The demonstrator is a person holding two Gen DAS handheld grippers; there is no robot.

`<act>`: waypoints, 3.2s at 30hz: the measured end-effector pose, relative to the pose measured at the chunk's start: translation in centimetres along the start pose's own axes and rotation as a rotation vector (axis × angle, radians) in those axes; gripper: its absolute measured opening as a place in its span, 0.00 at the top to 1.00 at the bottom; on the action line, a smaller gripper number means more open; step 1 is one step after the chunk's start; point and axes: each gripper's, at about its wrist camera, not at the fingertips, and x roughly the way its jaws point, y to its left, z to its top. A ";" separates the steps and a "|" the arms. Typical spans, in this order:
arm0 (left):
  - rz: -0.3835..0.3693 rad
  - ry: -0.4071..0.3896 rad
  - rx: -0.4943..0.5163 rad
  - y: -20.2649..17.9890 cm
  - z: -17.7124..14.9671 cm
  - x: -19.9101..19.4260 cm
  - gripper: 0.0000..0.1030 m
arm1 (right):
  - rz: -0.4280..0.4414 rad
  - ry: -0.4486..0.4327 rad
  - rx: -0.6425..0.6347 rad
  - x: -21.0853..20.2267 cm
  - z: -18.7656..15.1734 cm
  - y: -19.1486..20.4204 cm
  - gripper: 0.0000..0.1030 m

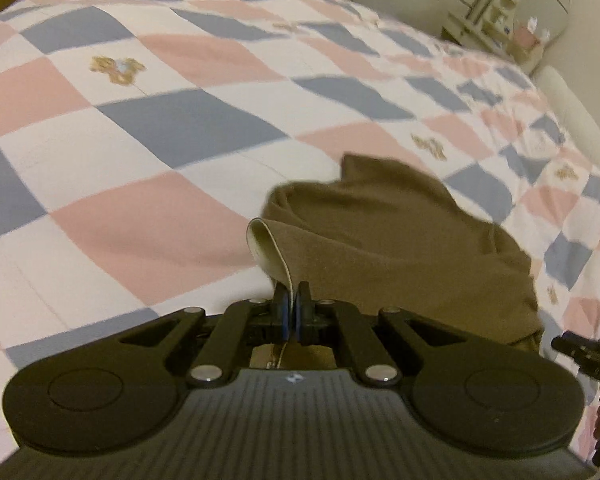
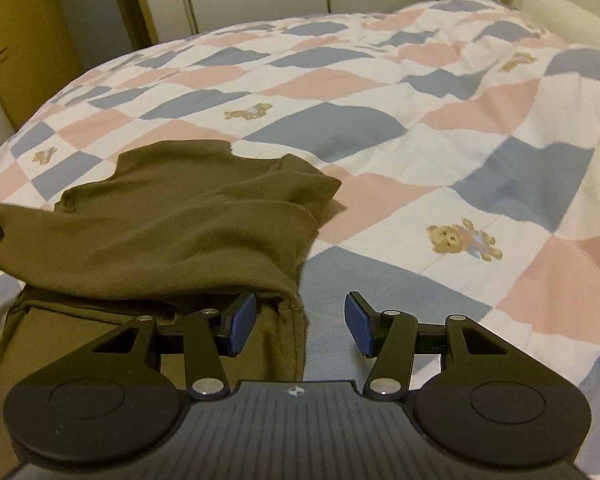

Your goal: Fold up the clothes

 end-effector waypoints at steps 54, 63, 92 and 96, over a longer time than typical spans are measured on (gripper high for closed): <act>0.340 -0.020 1.245 -16.1 -14.6 7.6 0.84 | 0.060 0.057 -0.051 2.5 0.1 0.7 0.71; -0.033 0.000 0.507 -9.5 -5.1 0.9 0.73 | 0.121 -0.021 -0.025 1.4 1.8 0.3 0.69; 0.109 0.077 0.436 -9.3 -1.7 8.5 0.76 | 0.204 -0.043 -0.049 7.5 5.3 0.6 0.69; 0.155 0.146 0.445 -9.3 -1.8 11.0 0.75 | 0.205 -0.006 -0.077 8.8 5.5 0.5 0.64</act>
